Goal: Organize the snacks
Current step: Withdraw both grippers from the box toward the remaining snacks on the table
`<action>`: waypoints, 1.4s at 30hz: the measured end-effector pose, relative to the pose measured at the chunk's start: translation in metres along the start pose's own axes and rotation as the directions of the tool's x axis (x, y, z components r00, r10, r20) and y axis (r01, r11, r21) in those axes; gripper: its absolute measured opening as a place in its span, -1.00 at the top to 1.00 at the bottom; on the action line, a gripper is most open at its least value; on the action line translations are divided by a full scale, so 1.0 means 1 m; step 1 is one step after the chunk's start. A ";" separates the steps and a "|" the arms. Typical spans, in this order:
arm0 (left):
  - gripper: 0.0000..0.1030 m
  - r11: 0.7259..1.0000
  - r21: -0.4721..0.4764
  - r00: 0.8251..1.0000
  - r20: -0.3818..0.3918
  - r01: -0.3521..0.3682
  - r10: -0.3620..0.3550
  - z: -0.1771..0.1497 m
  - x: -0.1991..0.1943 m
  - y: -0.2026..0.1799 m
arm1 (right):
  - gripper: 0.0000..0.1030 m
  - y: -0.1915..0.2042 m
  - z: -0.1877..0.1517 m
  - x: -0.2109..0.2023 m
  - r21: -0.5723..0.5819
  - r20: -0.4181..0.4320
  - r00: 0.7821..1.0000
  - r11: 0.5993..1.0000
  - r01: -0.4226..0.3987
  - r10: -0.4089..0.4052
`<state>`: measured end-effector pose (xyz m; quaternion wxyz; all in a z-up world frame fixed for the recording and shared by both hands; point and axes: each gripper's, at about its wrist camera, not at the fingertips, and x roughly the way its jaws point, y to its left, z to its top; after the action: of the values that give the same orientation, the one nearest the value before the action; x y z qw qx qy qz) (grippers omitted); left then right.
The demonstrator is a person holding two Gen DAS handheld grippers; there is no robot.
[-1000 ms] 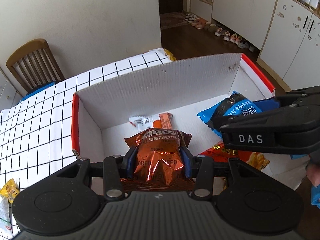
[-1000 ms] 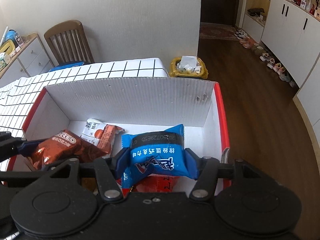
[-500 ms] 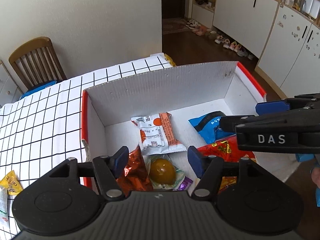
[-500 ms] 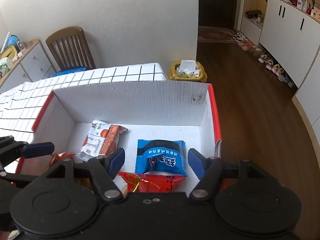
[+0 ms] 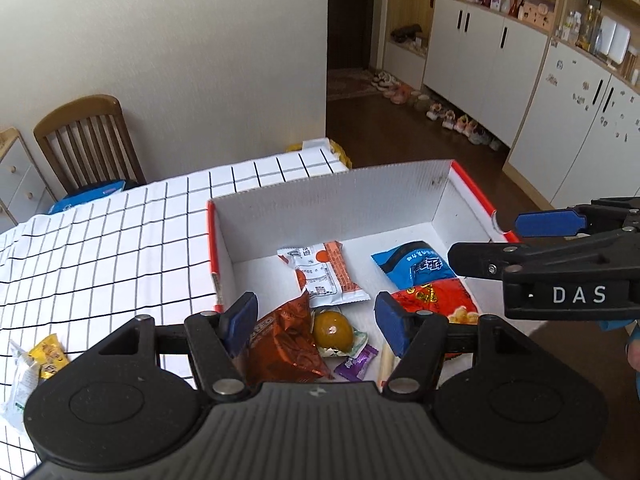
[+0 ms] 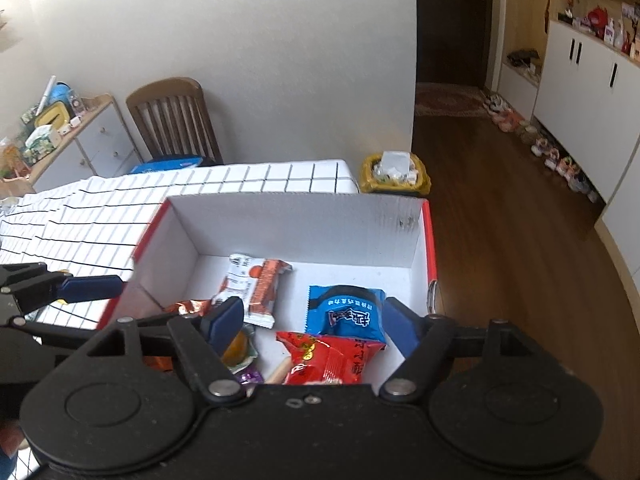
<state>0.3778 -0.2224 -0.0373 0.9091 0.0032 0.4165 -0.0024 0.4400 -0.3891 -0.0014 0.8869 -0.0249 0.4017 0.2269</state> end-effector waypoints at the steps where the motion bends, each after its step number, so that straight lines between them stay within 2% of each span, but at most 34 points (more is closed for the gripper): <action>1: -0.25 1.000 -0.001 1.000 0.007 0.000 0.000 -0.001 -0.004 0.002 | -0.48 0.002 -0.001 -0.005 -0.003 0.008 1.000 1.000 -0.005 0.005; 13: -0.25 1.000 0.006 0.995 0.097 -0.018 0.017 -0.027 -0.065 0.022 | -0.57 0.032 -0.013 -0.051 -0.031 0.099 0.993 0.998 -0.055 0.058; 17: -0.25 1.000 -0.007 0.993 0.118 -0.001 0.002 -0.036 -0.083 0.035 | -0.59 0.045 -0.016 -0.064 -0.029 0.120 0.989 0.996 -0.079 0.082; 25: -0.25 1.000 -0.009 0.989 0.145 0.022 -0.020 -0.058 -0.109 0.073 | -0.64 0.079 -0.025 -0.082 -0.030 0.157 0.982 0.995 -0.099 0.102; 33: -0.25 0.999 -0.030 0.987 0.157 0.033 -0.028 -0.081 -0.131 0.123 | -0.67 0.123 -0.040 -0.082 -0.017 0.168 0.979 0.993 -0.116 0.118; 34: -0.26 0.999 -0.032 0.987 0.160 0.033 -0.027 -0.084 -0.133 0.129 | -0.67 0.128 -0.041 -0.082 -0.014 0.168 0.978 0.992 -0.124 0.125; 35: -0.40 0.999 -0.035 0.986 0.162 0.032 -0.026 -0.087 -0.136 0.136 | -0.67 0.133 -0.042 -0.082 -0.012 0.169 0.977 0.992 -0.126 0.126; 37: -0.55 0.999 -0.044 0.983 0.184 0.025 -0.017 -0.095 -0.142 0.150 | -0.69 0.147 -0.045 -0.082 -0.016 0.172 0.976 0.991 -0.133 0.134; 42: -0.55 0.998 -0.063 0.979 0.203 0.015 -0.002 -0.110 -0.151 0.184 | -0.76 0.185 -0.052 -0.080 -0.047 0.175 0.972 0.987 -0.151 0.157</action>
<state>0.1970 -0.0378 0.0063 0.9464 -0.0279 0.3217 0.0066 0.2794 -0.2660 0.0468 0.8985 0.0117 0.3176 0.3029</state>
